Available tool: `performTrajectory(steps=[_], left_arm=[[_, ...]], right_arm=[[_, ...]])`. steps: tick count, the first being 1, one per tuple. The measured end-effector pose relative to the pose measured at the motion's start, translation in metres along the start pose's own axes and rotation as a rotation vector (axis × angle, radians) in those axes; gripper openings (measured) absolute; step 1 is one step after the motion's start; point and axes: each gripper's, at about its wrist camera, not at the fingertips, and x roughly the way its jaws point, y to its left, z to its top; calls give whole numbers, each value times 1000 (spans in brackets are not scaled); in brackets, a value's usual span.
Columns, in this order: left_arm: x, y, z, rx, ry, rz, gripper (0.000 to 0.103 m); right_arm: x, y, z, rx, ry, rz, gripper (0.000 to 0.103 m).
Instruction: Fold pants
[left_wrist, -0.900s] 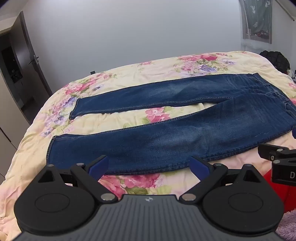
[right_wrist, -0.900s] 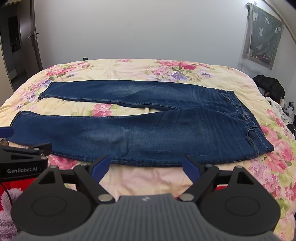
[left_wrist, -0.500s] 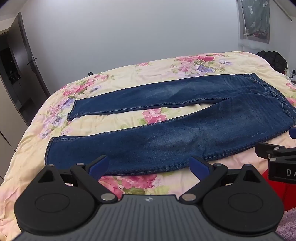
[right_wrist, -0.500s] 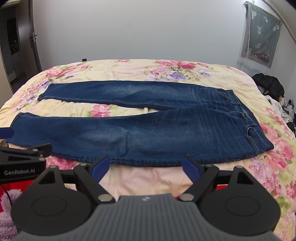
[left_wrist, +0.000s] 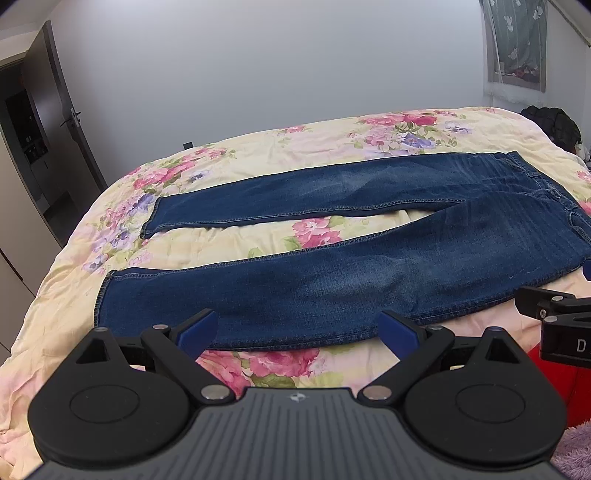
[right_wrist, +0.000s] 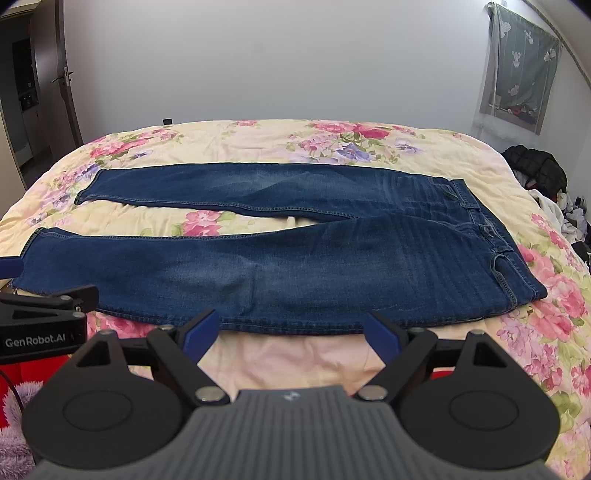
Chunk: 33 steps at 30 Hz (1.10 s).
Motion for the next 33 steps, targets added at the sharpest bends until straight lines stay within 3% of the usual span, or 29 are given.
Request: performTrajectory(steps=[33], left_arm=[[-5,-3,0,1,-7,4,103]], right_arm=[[-3,-5,-1,26,-1,3,82]])
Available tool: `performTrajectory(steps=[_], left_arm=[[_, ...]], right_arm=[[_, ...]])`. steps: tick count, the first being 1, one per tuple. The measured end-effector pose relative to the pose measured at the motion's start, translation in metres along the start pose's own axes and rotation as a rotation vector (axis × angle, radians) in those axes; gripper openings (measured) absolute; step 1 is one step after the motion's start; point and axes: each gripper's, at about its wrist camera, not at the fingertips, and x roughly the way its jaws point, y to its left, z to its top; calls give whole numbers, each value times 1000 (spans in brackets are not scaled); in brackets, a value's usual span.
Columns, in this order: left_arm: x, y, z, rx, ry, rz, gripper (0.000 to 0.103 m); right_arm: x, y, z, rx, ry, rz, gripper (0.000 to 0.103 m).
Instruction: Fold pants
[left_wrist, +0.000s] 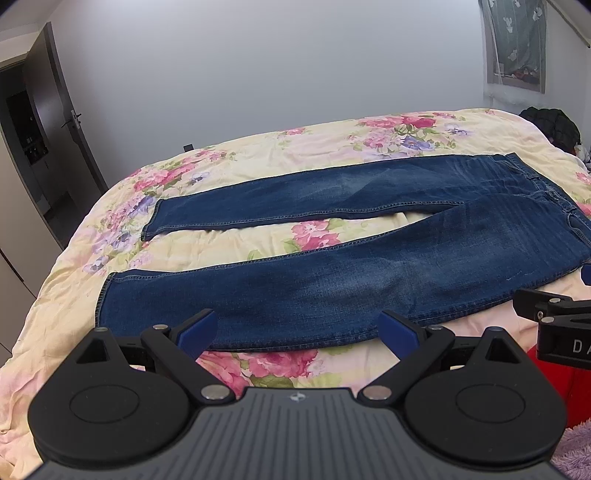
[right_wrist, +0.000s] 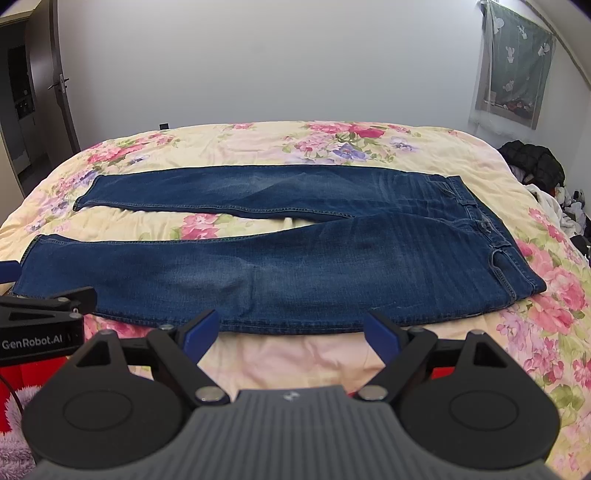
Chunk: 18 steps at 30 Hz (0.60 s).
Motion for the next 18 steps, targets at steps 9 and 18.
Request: performTrajectory(steps=[9,18], left_arm=[[-2,-1,0,4,-4,-5,103],[-3,1,0,3,-4,-9,103]], right_arm=[[-1,-3,1,5,-3,0,82],[-4,-4,1,10,-7,-9,82]])
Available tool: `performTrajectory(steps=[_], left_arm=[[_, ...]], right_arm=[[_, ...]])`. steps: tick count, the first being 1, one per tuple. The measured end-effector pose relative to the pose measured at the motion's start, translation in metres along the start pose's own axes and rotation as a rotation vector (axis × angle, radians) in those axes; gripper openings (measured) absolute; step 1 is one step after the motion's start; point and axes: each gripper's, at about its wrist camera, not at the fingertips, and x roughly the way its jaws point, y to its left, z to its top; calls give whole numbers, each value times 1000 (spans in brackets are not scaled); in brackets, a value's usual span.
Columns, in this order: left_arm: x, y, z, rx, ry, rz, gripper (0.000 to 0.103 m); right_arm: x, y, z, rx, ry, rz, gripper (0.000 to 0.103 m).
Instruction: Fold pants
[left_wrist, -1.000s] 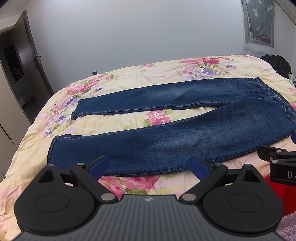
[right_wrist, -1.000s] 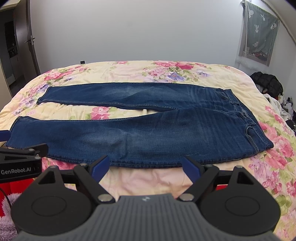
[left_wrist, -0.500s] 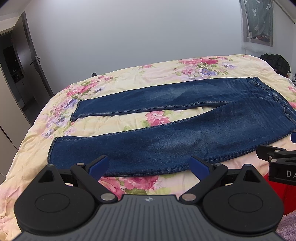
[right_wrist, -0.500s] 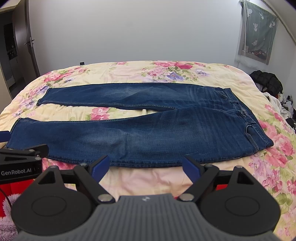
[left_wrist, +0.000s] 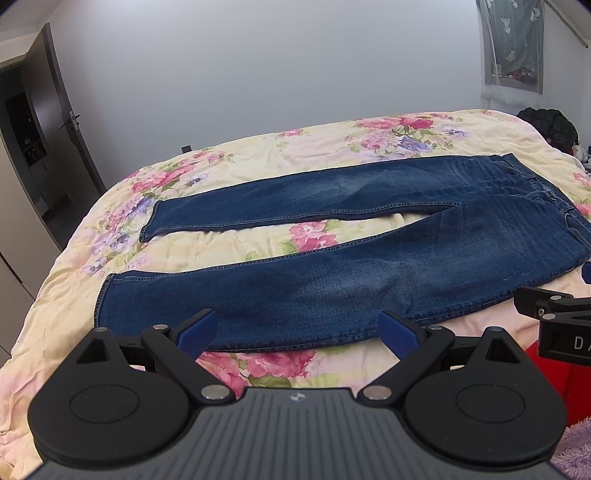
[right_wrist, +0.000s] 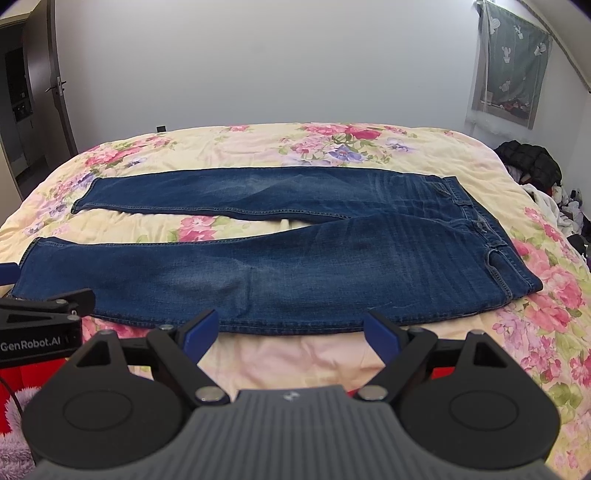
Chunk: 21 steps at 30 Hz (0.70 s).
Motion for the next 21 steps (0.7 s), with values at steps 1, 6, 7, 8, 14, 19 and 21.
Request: performTrajectory(steps=[1,6,7,8,14,19,21], left_arm=[[0,0,0,1,0,-1,103],[-1,-1,-1,4,0,-3,103],[-1,-1,-1,3,1,-3,103],[-1,-1,-1,3,1,-4,103],[0,-2,-2,2,11,-18,103],[-1,2,0,-11,12,-41,103],[0,6,2,-21,15,-67,103]], right_arm=[[0,0,0,1,0,-1,82],[0,-1,0,5,-1,-2,82],[0,-2,0,4,-1,-2,82],[0,-2,0,4,-2,-1,82],[-1,-2,-1,7,-2,-1,82],[-2,-3,-1,4,-2,1,82],[-1,-4,-1,9,-2,2,82]])
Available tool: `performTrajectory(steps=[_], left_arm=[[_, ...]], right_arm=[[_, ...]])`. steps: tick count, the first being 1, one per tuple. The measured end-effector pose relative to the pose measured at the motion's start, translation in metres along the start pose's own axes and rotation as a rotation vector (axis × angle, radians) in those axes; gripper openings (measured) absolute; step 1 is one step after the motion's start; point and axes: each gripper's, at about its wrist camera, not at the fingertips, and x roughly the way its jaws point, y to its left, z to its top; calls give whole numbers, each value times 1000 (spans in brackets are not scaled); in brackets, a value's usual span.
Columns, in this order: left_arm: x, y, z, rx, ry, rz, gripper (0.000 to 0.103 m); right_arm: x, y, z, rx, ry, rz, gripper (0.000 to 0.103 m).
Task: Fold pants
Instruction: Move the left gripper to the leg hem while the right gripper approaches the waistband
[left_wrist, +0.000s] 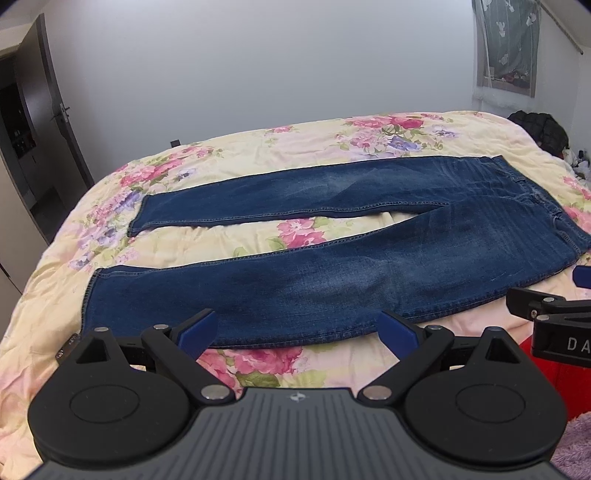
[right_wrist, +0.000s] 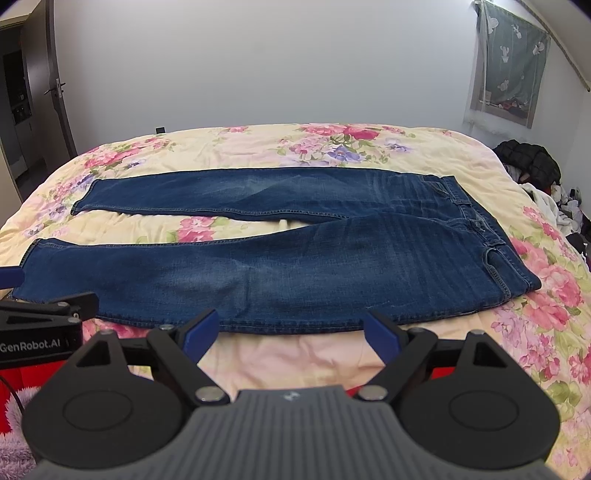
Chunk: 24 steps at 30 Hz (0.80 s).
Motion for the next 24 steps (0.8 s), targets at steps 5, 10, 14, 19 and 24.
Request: performTrajectory(steps=[5,10,14,19,24], left_arm=[[5,12,5,24,12,-50,84],[19,48,10,-6,50,-165,50],[40,84,16,22,97,-177,31],[69,121,27,240,103,-56,22],[119,171,35,315,232,-77,20]], right_arm=[[8,-20,1,71,-21,130,82],[18,-45,6,-18,-85,121,82],[36,-75,15,-117,-105,29,81],[70,-134,29,-86,-31,-25,75],[107,-180,36,-143,95,-160,42]])
